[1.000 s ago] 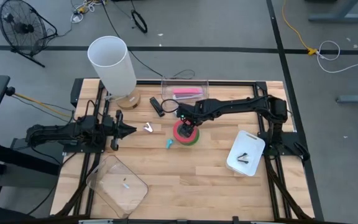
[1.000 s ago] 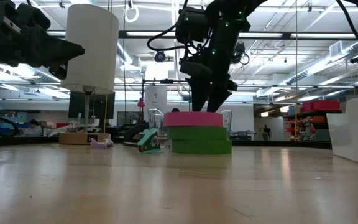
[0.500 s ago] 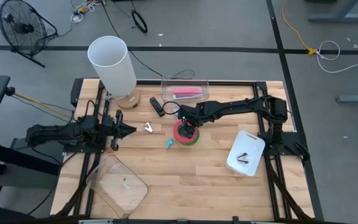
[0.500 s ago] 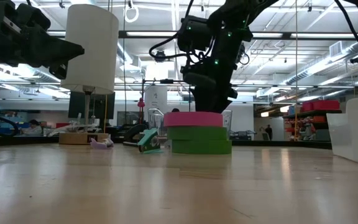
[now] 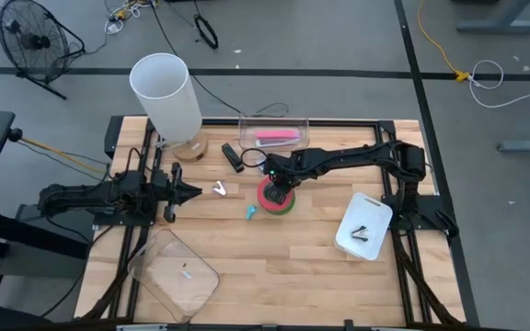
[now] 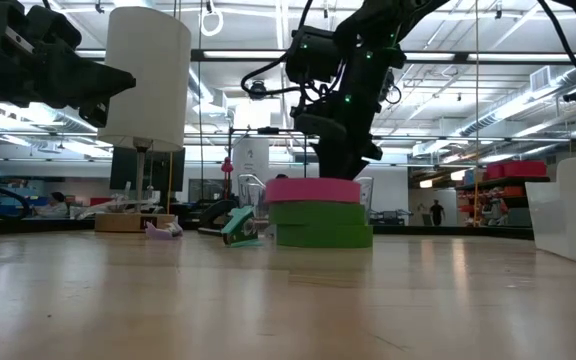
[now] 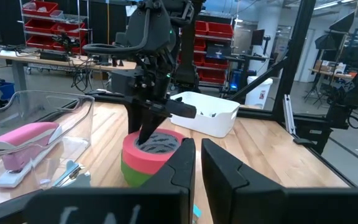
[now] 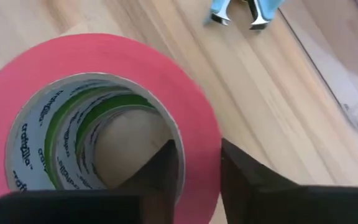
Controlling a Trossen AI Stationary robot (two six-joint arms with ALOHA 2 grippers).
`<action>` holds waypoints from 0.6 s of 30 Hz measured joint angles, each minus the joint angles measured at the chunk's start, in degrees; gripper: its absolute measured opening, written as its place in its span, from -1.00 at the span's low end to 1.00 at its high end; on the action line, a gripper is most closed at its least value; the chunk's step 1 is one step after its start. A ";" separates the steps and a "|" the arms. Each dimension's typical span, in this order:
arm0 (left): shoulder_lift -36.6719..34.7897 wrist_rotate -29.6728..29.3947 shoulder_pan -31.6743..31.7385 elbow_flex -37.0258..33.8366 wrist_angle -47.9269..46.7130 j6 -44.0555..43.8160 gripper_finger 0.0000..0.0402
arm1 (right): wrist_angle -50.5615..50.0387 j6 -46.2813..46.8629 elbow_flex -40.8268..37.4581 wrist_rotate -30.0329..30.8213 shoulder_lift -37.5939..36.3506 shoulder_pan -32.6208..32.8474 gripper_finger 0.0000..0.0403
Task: Pick and place Stapler, Stapler remover, tape
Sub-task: Put the pink tape into the bottom transparent bin
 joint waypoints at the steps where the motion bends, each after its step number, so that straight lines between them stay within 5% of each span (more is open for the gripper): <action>1: 0.00 0.00 -0.01 0.00 0.00 0.00 -0.85 | -0.01 -0.06 0.00 0.05 -0.02 0.04 -0.66; 18: 0.00 0.01 0.00 -0.01 0.00 0.00 -0.85 | 0.45 -0.27 0.00 -0.72 -2.22 0.07 -0.73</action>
